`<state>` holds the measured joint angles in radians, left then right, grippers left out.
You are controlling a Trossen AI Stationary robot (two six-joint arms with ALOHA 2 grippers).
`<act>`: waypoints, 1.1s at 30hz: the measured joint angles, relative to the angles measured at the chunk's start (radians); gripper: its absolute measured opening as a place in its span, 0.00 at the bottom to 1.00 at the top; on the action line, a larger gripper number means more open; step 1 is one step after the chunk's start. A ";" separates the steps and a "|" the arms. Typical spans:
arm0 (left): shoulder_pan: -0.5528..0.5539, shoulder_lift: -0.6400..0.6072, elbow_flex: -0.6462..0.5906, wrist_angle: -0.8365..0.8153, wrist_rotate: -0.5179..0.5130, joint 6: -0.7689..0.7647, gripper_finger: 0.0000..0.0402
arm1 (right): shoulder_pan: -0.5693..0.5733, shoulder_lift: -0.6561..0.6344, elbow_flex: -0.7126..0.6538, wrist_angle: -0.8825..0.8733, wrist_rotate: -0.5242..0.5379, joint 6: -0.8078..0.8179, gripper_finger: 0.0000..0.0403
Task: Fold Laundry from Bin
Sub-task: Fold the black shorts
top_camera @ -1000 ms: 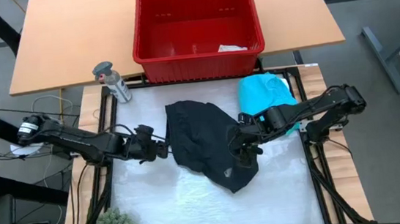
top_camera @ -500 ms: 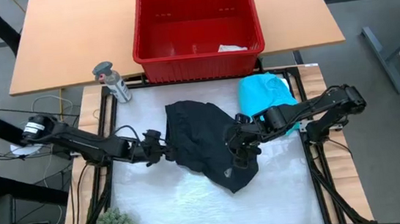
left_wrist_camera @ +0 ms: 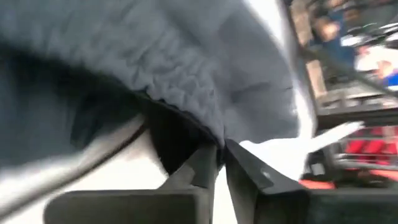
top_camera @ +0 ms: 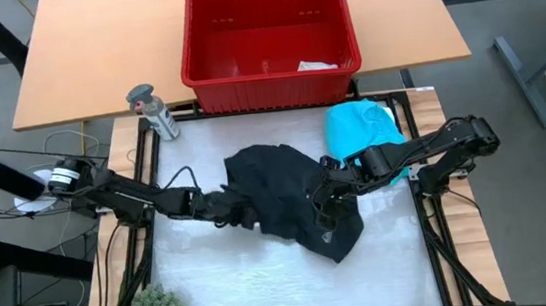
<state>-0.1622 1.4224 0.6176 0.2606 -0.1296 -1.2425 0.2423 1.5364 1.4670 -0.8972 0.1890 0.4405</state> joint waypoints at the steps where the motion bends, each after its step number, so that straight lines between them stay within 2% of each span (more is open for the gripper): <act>1: 0.010 -0.012 0.017 0.003 0.001 0.018 0.03 | 0.009 0.000 0.000 0.010 0.000 -0.022 0.58; 6: 0.083 -0.047 0.119 -0.027 0.007 0.091 0.01 | 0.053 0.000 0.001 0.093 -0.004 -0.137 0.55; 10: 0.142 -0.049 0.200 -0.023 0.087 0.139 0.00 | 0.060 0.001 0.035 0.111 0.037 -0.177 0.54; 18: 0.199 -0.047 0.314 -0.071 0.156 0.211 0.00 | 0.031 0.000 0.086 0.091 0.306 -0.178 0.54; 33: 0.223 -0.047 0.332 -0.082 0.152 0.229 0.00 | -0.011 0.115 0.084 0.117 0.310 -0.205 0.65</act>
<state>0.0604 1.3758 0.9493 0.1787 0.0219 -1.0138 0.2312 1.6513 1.5509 -0.7804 0.4991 0.2360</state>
